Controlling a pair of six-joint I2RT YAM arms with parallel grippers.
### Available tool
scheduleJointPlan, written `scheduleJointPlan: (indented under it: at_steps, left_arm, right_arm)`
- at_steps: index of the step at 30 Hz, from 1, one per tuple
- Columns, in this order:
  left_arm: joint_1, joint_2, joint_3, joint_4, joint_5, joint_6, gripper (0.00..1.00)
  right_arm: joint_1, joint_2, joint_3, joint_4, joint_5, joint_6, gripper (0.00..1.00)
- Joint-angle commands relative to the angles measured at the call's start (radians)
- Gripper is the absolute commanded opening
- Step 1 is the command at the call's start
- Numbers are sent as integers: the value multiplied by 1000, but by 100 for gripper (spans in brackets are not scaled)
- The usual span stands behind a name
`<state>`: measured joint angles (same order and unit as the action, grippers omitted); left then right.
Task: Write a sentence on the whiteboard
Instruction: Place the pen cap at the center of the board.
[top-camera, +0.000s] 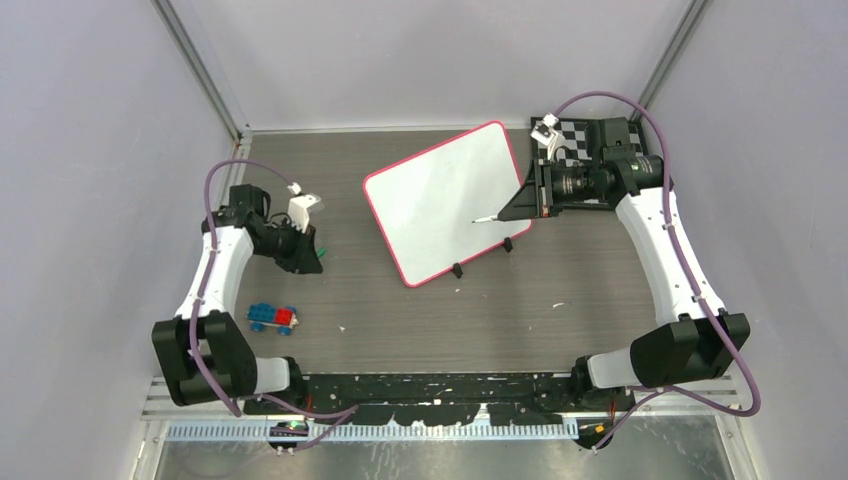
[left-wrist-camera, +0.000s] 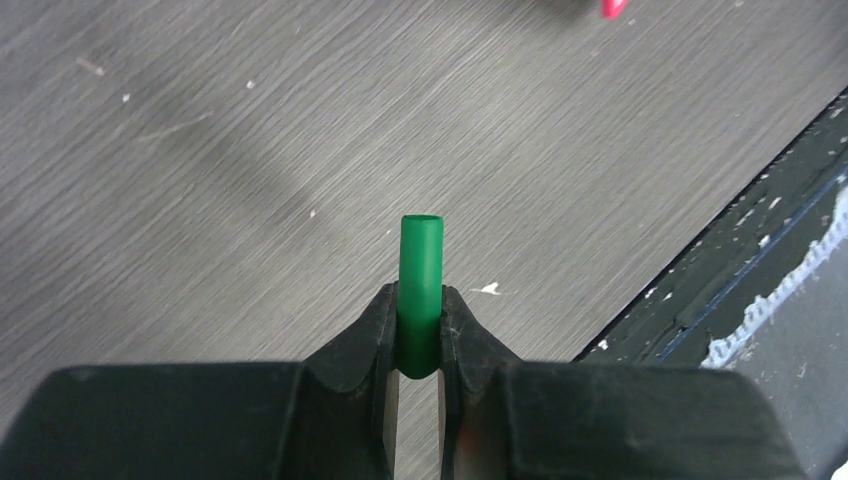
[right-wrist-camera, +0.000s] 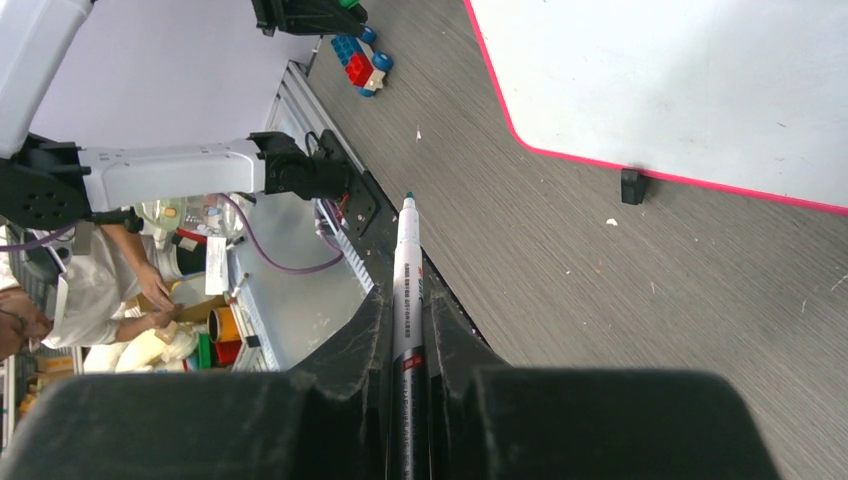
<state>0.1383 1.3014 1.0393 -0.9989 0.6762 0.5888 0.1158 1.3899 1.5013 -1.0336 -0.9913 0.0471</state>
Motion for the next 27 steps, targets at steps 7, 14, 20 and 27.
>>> scheduleJointPlan:
  at_steps: [7,14,20,27]
  left_arm:
    - [36,118,-68,89,-172,79,0]
    - [35,201,-98,157,-246,87,1]
    - [23,247,-119,176,-290,112,5]
    - [-15,277,-144,204,-336,116,12]
  right_arm:
    - [-1,-32,-3,-8,-4,-19,0]
    - [-1,-33,-13,-13,-9,-26,0]
    - [-1,-30,-16,-17,-7,-29,0]
    - [-1,-31,-22,-22,-7,-35,0]
